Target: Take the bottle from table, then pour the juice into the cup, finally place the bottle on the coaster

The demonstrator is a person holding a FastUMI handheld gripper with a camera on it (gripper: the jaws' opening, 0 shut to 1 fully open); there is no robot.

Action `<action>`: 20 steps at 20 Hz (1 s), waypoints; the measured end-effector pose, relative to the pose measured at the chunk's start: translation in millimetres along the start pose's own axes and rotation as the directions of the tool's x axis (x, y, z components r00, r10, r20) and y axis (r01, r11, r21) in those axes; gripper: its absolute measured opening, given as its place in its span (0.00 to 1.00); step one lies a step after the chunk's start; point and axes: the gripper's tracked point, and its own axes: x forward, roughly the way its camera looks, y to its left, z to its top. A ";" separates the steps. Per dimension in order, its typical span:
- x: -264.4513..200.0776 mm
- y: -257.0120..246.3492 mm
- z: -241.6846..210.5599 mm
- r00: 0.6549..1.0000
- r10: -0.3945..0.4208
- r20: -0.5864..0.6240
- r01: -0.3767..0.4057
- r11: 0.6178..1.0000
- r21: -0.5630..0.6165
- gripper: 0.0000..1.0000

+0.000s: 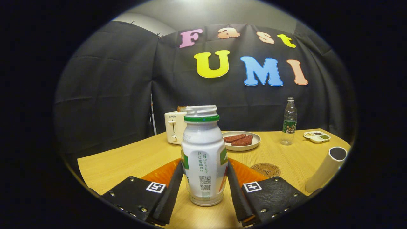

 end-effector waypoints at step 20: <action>-31.7 -48.9 82.0 0.956 -0.056 0.289 -0.133 0.792 0.596 0.67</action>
